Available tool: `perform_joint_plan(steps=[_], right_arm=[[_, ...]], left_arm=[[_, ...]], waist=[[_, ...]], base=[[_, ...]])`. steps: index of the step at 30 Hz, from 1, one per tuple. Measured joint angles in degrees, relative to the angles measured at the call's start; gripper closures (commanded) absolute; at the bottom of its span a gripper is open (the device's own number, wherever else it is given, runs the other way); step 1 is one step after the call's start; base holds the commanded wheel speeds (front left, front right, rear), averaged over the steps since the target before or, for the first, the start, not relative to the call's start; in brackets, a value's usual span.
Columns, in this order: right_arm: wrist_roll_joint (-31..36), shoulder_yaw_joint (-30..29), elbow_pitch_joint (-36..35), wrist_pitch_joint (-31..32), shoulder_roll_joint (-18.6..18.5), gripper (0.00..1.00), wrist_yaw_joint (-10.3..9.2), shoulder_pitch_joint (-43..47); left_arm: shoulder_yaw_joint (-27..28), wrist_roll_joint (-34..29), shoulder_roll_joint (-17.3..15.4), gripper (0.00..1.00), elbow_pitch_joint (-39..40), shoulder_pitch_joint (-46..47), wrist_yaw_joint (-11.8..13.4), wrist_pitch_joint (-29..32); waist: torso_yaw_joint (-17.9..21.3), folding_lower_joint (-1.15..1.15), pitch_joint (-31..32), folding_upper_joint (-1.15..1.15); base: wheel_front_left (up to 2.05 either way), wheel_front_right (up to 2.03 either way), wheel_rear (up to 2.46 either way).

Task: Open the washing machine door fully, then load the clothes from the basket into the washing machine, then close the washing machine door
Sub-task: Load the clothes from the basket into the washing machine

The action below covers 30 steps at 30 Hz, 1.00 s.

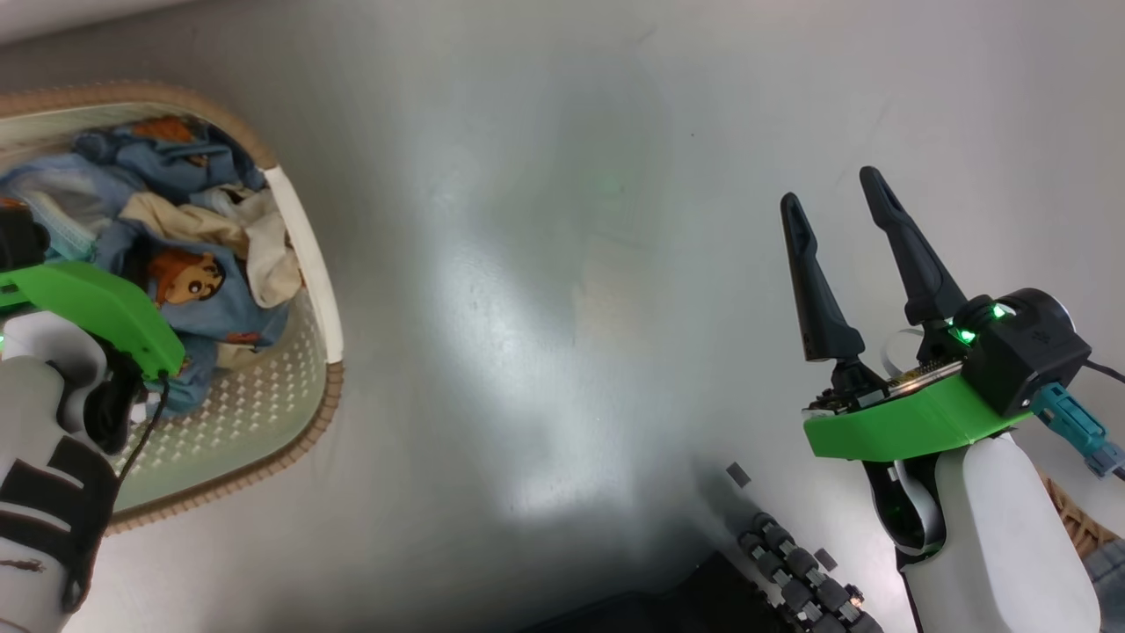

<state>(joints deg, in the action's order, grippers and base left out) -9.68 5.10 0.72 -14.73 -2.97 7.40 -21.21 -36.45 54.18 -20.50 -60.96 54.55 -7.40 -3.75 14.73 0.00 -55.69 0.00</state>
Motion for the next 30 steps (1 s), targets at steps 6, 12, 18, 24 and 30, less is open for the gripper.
perform_joint_plan(steps=[6,12,18,24,30], right_arm=[[0.00,-0.18,2.00,0.00,0.00,0.00,0.00,-0.38],[0.00,-0.33,3.63,0.00,-0.01,0.00,0.00,-0.38],[0.02,-0.58,5.45,0.00,-0.03,0.00,0.00,0.15],[0.00,-0.98,6.95,0.00,-0.03,0.00,0.00,2.54],[-0.08,-1.96,8.33,0.00,-0.04,0.00,0.00,5.65]], left_arm=[[-1.00,3.10,0.04,1.00,0.93,-1.91,0.00,-4.91],[-2.89,4.34,0.05,1.00,2.88,-7.15,0.00,-8.02],[-3.41,5.68,0.60,1.00,6.01,-12.11,0.00,-9.99],[-1.20,5.59,1.74,1.00,9.75,-17.50,0.00,-10.46],[5.93,1.94,1.81,1.00,16.01,-24.29,1.03,-10.47]], waist=[[-1.44,0.00,2.89,0.00],[-2.72,0.00,6.68,0.00],[-4.37,0.00,12.29,0.00],[-5.92,0.00,18.59,0.00],[-7.21,0.00,24.99,0.00]], base=[[0.00,0.00,0.00],[0.00,0.00,0.00],[0.00,0.00,0.00],[0.00,0.00,0.00],[0.00,0.00,0.00]])
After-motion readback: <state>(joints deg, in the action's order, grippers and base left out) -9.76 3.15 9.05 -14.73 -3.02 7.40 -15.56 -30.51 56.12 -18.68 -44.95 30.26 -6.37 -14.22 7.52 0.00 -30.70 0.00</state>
